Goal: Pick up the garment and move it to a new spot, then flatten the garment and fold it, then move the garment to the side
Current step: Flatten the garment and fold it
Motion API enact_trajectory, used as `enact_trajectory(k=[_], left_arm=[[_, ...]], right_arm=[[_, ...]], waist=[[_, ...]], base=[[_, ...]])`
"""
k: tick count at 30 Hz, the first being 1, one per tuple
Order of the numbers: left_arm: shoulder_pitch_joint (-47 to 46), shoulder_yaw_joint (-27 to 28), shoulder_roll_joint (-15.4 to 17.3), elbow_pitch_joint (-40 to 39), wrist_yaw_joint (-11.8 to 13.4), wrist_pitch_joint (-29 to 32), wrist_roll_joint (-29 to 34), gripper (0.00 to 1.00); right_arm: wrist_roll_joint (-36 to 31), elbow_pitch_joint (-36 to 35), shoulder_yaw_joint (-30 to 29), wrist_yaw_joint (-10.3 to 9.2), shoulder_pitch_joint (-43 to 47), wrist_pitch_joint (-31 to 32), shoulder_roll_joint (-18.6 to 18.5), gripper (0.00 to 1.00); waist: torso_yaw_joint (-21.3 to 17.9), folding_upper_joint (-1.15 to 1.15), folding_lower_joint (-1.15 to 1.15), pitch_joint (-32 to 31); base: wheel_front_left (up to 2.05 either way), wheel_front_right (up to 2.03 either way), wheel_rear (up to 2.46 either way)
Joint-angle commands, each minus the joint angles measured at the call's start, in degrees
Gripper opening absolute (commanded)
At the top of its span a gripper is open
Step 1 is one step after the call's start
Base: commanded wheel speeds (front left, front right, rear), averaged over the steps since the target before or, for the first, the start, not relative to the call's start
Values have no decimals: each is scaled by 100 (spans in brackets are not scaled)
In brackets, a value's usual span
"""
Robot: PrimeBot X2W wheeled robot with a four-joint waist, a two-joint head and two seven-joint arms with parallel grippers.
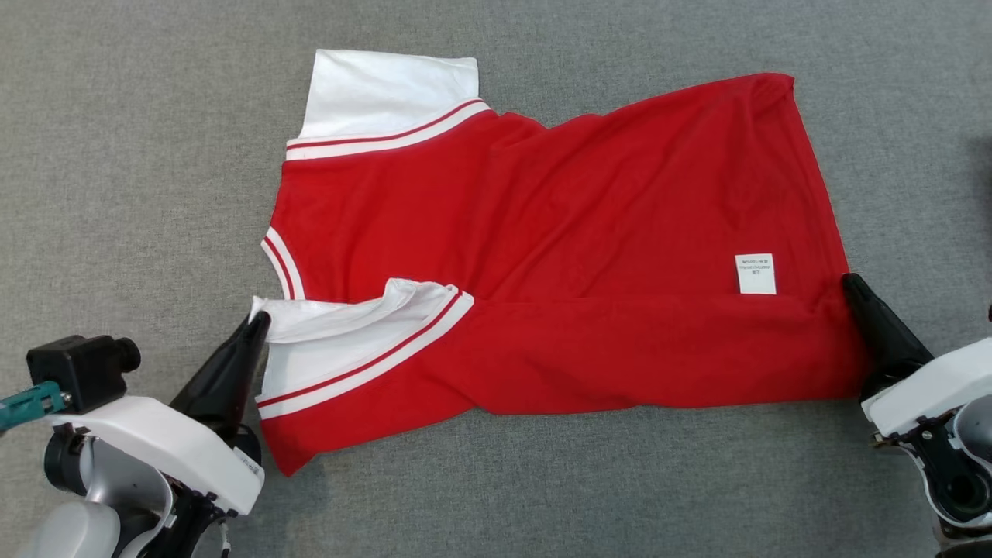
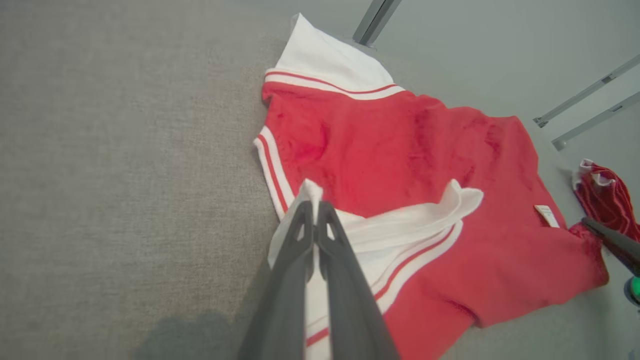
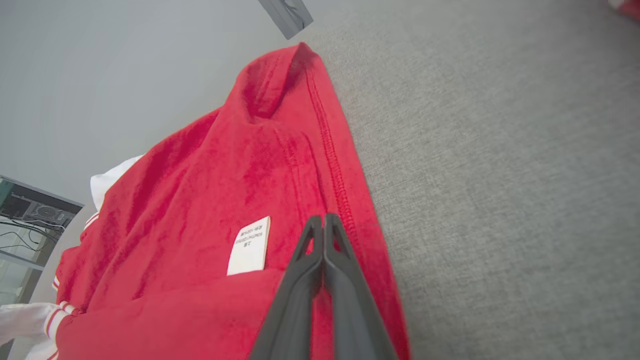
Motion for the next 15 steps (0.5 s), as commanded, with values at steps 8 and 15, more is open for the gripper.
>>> enact_trajectory(k=[8, 15], left_arm=[[14, -148, -32, 431, -132, 198, -149, 0], [-98, -190, -173, 548, -256, -11, -95, 100]], right_arm=[[-52, 250, 350, 0, -194, -192, -147, 0], [-12, 271, 474, 0, -124, -627, -273, 100]], waist=[[28, 0, 0, 64], [142, 0, 0, -24]], base=[[0, 0, 0], [0, 0, 0]])
